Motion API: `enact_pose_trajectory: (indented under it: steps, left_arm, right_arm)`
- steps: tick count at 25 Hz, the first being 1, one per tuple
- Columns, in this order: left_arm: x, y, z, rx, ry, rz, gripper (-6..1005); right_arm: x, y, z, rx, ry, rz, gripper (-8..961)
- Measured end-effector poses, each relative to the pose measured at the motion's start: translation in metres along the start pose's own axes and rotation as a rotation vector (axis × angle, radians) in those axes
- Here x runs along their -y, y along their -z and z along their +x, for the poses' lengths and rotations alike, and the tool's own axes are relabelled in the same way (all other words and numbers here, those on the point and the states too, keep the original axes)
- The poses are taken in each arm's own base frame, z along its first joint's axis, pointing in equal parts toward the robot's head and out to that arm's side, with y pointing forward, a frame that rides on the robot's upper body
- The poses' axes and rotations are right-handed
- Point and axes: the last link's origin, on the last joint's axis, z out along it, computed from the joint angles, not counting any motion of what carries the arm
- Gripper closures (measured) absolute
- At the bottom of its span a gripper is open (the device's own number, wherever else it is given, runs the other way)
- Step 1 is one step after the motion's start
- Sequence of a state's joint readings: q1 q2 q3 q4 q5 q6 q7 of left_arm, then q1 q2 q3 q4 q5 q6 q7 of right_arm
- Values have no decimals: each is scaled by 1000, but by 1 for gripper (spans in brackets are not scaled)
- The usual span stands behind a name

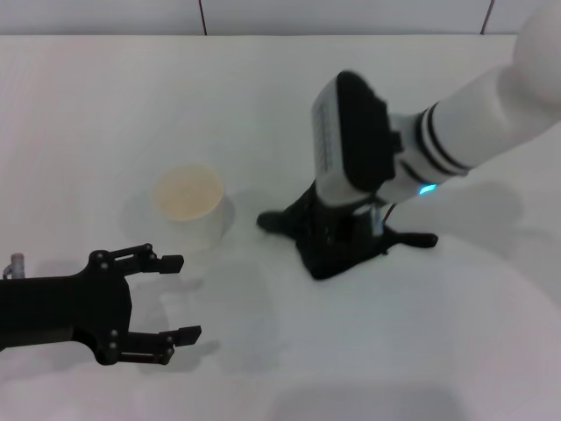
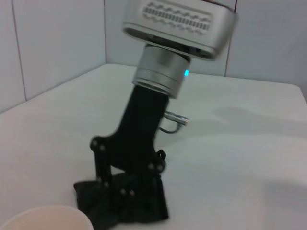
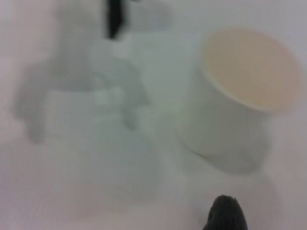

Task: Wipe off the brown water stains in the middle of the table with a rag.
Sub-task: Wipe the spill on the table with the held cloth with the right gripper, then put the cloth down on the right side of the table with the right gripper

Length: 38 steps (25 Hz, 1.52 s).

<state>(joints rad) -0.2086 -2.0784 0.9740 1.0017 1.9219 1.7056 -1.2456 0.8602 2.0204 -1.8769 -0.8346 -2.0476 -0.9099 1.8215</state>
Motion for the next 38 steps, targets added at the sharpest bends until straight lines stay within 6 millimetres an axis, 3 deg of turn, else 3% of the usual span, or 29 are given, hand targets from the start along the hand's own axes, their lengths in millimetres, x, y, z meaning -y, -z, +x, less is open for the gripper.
enact_pose_trajectory:
  steps: [9, 16, 19, 22, 35, 38]
  left_arm:
    - [2, 1, 0, -2, -3, 15, 112]
    - [5, 3, 1, -18, -20, 41, 112]
    - [6, 3, 2, -26, -21, 45, 112]
    - [6, 3, 2, -27, -21, 46, 112]
    - [8, 2, 3, -28, -16, 58, 112]
    - [7, 5, 2, -34, -15, 60, 112]
  right_arm:
    - [-6, 28, 11, 57, -38, -79, 827]
    - [-3, 57, 45, 87, -132, -101, 801]
    - [-4, 75, 70, 87, -183, -100, 791]
    - [-6, 83, 79, 98, -197, -104, 780]
    - [-18, 82, 81, 168, -263, -156, 733]
    - [-19, 89, 86, 205, -281, -152, 682]
